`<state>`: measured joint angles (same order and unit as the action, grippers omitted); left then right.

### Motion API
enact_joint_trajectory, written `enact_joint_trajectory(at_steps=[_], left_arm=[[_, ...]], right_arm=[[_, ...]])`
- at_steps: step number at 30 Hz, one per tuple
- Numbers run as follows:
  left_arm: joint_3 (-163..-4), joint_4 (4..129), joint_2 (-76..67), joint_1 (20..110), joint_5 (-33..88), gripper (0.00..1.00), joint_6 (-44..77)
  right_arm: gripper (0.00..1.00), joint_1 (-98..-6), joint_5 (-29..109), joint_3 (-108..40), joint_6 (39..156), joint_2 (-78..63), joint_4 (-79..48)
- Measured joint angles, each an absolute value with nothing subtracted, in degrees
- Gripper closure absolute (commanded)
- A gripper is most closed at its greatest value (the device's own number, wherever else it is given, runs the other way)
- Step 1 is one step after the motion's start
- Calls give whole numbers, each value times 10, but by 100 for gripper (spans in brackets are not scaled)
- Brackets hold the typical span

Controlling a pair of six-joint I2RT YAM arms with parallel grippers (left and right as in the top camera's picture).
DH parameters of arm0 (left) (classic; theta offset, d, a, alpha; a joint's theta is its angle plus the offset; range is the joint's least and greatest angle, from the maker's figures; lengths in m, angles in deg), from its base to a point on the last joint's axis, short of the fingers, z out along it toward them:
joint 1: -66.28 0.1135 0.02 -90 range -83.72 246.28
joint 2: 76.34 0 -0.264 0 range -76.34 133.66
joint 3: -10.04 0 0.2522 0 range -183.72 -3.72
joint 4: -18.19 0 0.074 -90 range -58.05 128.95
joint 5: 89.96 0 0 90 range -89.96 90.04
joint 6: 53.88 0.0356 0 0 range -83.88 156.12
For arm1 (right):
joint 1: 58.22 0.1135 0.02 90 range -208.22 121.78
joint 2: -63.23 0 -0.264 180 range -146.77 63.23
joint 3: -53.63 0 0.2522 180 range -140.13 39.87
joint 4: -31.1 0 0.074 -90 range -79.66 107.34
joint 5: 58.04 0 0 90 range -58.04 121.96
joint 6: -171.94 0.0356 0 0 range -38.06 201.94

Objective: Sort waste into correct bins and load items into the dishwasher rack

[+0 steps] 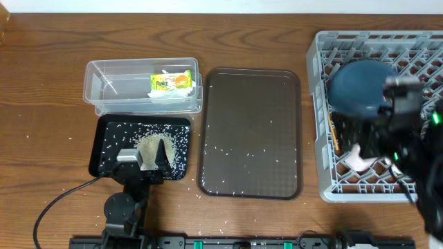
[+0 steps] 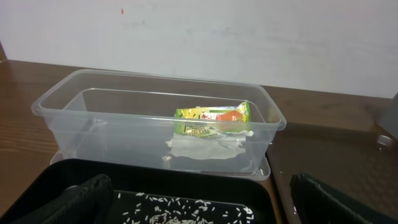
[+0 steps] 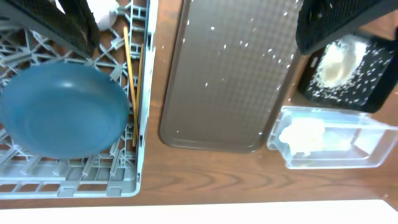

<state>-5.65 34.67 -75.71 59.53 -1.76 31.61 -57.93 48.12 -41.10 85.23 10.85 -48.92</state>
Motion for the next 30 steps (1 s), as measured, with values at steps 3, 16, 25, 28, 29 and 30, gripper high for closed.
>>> enact_joint_trajectory(at_steps=[3,16,25,28,29,30], left_arm=[[-57,347,-757,595,-18,6,316],[-57,347,-757,595,-18,6,316],[-57,347,-757,595,-18,6,316],[-57,347,-757,595,-18,6,316],[-57,347,-757,595,-18,7,316],[-57,347,-757,595,-18,6,316]], right_arm=[[1,-579,479,-411,851,150,-540],[1,-579,405,-289,781,309,-385],[1,-579,400,15,766,481,-194],[1,-579,400,82,766,532,-165],[1,-579,400,104,766,551,-153],[1,-579,400,126,765,568,-139]])
